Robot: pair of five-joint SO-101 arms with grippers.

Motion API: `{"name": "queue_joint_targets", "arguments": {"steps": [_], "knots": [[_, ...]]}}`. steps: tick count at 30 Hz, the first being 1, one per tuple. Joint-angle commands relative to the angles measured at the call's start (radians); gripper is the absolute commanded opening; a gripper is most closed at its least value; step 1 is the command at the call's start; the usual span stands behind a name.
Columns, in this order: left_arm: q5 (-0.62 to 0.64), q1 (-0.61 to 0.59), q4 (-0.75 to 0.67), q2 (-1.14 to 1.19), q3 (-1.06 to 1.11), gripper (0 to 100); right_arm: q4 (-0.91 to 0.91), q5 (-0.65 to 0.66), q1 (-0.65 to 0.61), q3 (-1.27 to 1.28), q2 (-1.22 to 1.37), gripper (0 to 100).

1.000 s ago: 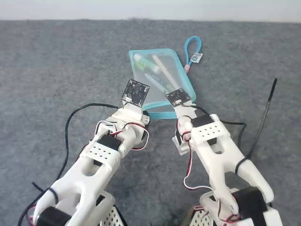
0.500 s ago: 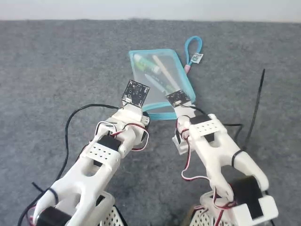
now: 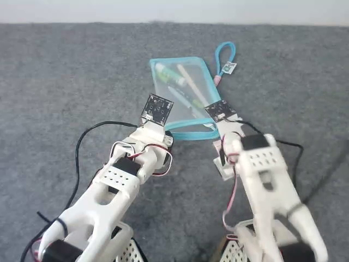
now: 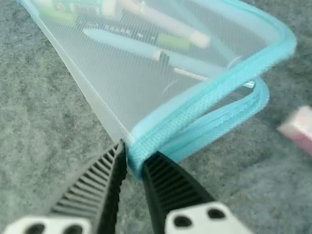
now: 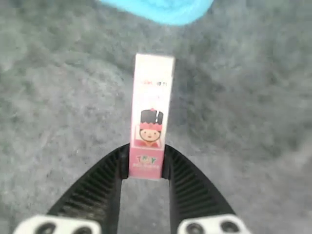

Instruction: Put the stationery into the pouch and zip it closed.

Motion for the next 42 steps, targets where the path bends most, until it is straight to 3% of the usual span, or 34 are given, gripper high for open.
{"name": "queue_joint_targets", "arguments": {"steps": [1,5,11,29,35,42], "knots": [[-0.012,0.005,0.005,-0.021,-0.012,1,0.105,0.075,0.015,-0.008,-0.234,0.6],[-0.012,0.005,0.005,-0.023,-0.015,1,0.202,0.137,-0.077,-0.009,-0.325,0.6],[-0.012,0.005,0.005,-0.023,-0.027,1,0.165,0.098,-0.199,-0.051,-0.260,0.6],[-0.012,0.005,0.008,-0.023,-0.027,1,0.160,-0.057,-0.203,-0.749,0.587,0.6],[-0.052,0.011,0.009,-0.023,-0.027,1,0.160,-0.187,-0.203,-0.988,0.805,0.6],[-0.058,0.002,0.009,-0.023,-0.028,1,0.203,-0.193,-0.234,-1.244,0.981,1.1]]}}
